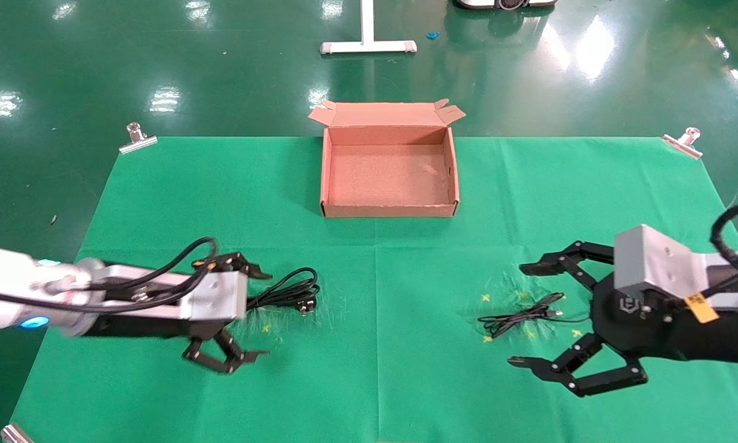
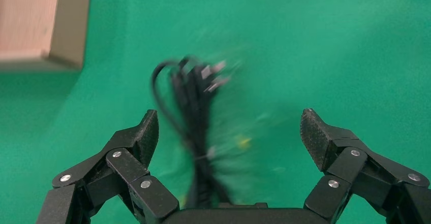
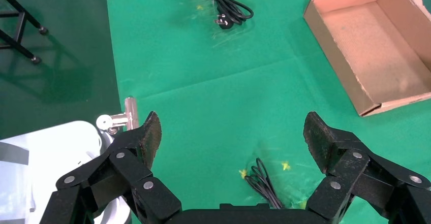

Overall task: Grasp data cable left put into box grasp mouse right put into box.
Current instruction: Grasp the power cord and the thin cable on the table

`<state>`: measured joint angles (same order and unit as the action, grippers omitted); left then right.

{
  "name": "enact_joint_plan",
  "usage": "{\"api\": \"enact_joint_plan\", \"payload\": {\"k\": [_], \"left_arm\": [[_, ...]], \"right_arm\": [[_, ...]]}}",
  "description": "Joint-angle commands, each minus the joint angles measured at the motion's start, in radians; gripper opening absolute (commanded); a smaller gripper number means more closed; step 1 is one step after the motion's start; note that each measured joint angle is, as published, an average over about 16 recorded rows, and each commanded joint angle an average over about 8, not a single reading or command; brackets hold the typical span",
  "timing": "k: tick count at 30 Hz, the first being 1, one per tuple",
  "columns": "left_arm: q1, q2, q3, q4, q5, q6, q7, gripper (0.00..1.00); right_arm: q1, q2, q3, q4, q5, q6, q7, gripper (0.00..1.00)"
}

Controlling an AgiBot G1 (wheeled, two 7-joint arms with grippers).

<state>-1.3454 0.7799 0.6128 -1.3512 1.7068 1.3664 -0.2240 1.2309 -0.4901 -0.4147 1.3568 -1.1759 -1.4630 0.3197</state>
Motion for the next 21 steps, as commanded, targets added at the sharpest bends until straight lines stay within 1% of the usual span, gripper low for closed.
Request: {"api": "enact_joint_plan", "payload": {"k": [1,8,14,17,21], "left_arm": [[-0.009,0.030,0.022,0.002,0.070,-0.030,-0.012,1.00],[-0.008,0.101,0.077,0.001,0.308,-0.116,-0.119,1.00],[0.002,0.140,0.104,-0.004,0.501,-0.164,-0.251,1.00],[0.009,0.156,0.108,-0.007,0.559,-0.174,-0.307,1.00],[0.015,0.165,0.105,-0.008,0.571,-0.171,-0.345,1.00]], "right_arm": [[-0.004,0.009,0.002,0.000,0.006,-0.002,0.001,1.00],[-0.025,0.038,0.013,0.001,0.030,0.002,-0.007,1.00],[-0.036,0.049,0.016,0.002,0.036,0.007,-0.012,1.00],[-0.039,0.050,0.014,0.002,0.031,0.010,-0.014,1.00],[-0.041,0.047,0.008,0.002,0.019,0.015,-0.011,1.00]]}}
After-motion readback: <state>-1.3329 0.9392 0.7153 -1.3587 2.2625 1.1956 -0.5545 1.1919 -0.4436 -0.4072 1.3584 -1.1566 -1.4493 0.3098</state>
